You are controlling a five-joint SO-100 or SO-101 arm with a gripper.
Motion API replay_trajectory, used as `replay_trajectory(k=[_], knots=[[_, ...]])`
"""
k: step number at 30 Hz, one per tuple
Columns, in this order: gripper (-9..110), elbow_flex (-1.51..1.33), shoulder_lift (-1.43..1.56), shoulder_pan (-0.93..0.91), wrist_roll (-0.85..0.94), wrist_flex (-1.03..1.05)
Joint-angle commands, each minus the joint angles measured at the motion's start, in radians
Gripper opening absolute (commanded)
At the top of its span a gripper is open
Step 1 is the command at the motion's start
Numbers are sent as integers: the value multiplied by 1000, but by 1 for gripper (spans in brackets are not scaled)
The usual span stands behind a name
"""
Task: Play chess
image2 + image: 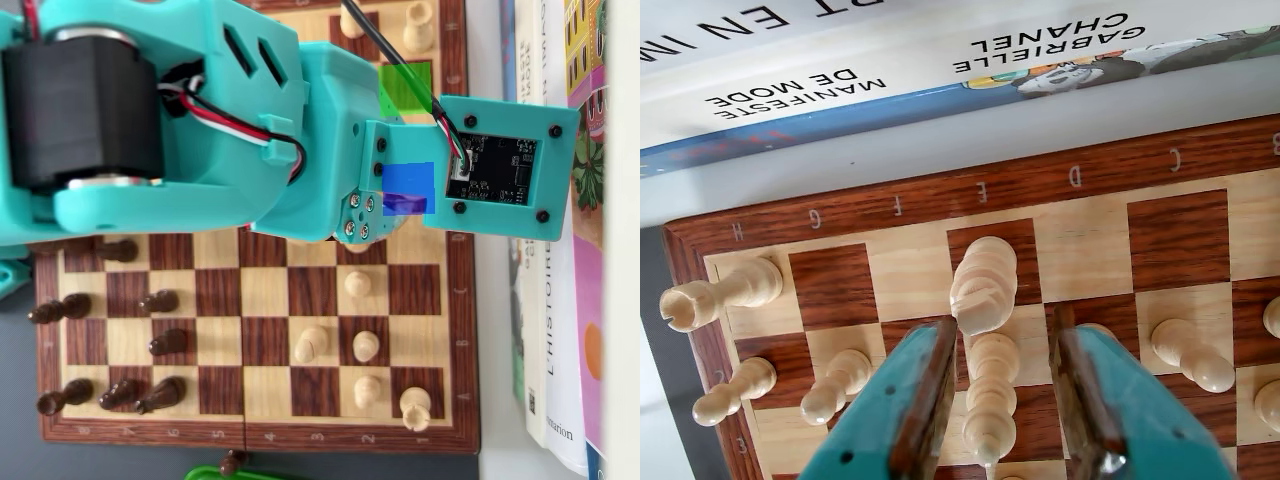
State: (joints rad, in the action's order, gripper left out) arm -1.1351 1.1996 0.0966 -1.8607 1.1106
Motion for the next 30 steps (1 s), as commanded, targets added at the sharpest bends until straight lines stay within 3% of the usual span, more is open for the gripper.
replay_trajectory(k=[1, 30], knots=[[15, 80, 0, 8, -12, -8], [15, 135, -110, 23, -12, -6]])
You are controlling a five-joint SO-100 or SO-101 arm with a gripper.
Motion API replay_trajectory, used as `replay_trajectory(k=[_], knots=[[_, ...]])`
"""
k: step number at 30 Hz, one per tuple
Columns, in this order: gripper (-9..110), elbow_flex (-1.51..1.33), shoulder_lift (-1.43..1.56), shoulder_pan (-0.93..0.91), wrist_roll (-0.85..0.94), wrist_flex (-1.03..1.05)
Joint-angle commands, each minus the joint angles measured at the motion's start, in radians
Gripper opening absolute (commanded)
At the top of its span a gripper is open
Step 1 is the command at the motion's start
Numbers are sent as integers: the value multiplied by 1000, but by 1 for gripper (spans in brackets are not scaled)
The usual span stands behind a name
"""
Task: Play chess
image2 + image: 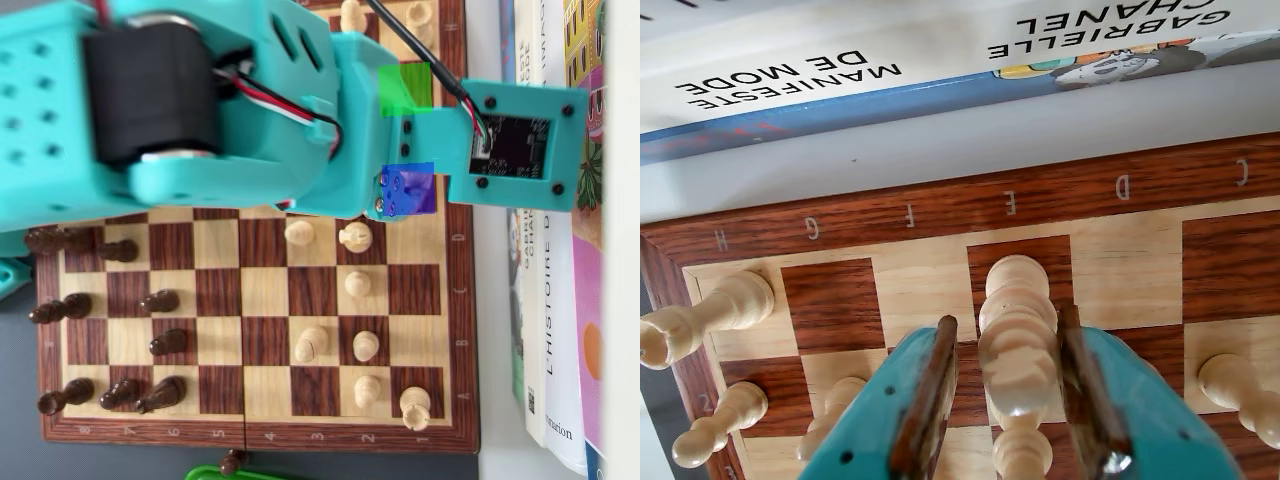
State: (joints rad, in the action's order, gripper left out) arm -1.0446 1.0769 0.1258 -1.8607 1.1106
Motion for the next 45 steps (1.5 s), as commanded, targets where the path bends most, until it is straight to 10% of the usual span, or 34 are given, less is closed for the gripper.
replay_trajectory(k=[1, 45], knots=[[15, 44, 11, -8, -12, -6], [14, 41, 6, -32, -3, 3]])
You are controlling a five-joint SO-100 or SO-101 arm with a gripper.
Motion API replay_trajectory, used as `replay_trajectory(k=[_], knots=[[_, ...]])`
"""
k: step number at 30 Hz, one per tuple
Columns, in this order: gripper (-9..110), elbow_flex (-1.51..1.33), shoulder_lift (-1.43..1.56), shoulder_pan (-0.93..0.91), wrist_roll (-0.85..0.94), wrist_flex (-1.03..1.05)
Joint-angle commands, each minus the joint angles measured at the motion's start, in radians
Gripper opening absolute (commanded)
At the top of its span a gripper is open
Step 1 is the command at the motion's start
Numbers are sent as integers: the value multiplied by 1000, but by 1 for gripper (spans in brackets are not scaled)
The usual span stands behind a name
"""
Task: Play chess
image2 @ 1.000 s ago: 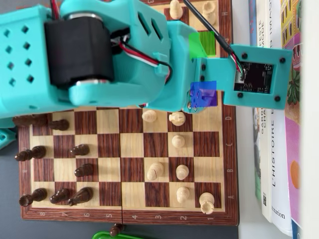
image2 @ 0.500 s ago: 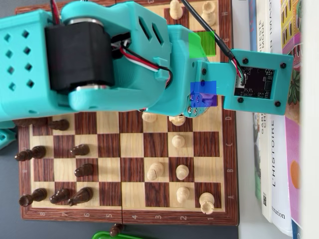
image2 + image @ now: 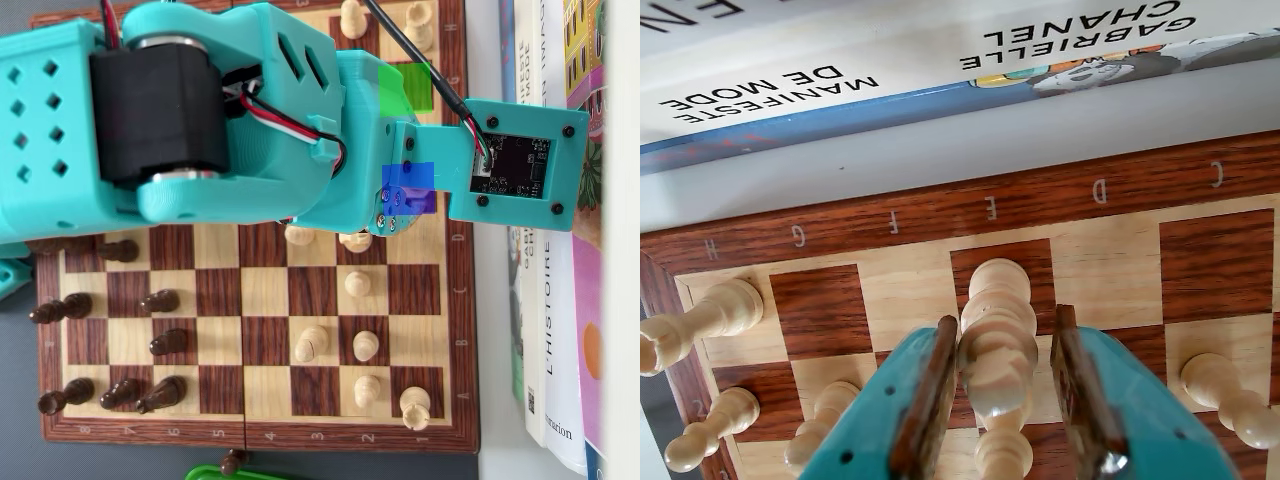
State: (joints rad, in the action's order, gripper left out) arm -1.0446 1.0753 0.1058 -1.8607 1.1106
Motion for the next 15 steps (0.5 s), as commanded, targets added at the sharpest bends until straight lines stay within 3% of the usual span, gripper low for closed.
replay_trajectory(k=[1, 5, 15], knots=[[14, 41, 8, -14, -3, 3], [9, 41, 8, -14, -3, 3], [9, 52, 18, -12, -3, 3]])
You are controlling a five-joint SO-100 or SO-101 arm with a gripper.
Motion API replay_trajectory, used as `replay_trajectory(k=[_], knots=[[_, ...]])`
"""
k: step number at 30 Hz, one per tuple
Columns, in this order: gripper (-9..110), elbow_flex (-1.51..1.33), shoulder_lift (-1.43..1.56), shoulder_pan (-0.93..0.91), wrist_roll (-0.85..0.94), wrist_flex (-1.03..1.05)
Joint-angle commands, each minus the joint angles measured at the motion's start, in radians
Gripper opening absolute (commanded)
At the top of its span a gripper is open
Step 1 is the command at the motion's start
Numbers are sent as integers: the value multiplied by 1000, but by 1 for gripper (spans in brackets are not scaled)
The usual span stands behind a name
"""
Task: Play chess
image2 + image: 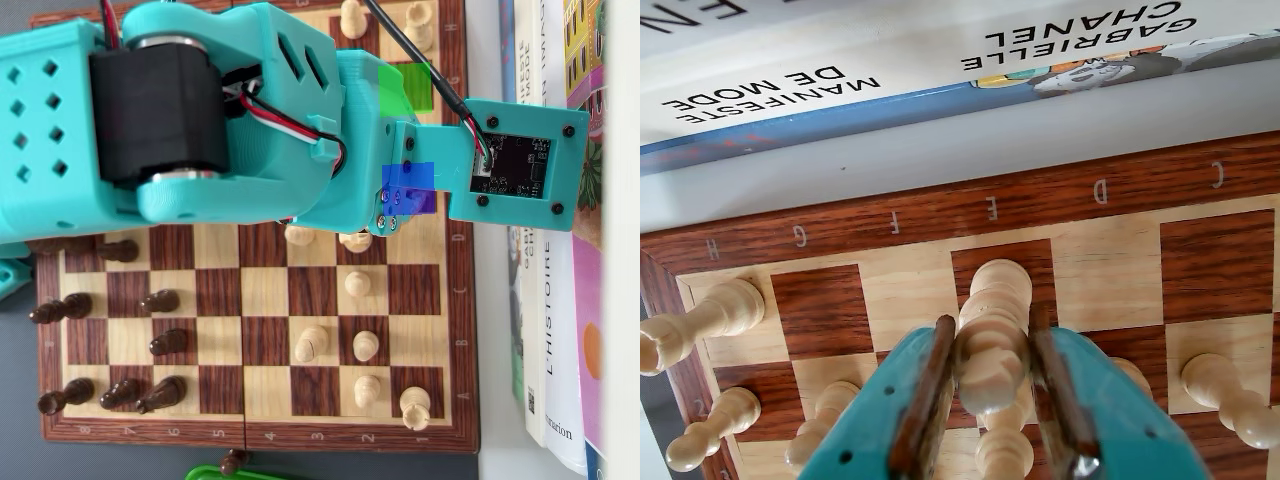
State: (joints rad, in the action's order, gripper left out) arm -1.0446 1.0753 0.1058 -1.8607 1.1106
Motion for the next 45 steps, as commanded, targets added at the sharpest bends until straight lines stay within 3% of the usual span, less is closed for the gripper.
replay_trajectory(k=[1, 30, 45], knots=[[9, 54, 18, -9, -3, 0], [9, 44, 123, 186, -81, -3], [9, 54, 69, 198, -95, -9]])
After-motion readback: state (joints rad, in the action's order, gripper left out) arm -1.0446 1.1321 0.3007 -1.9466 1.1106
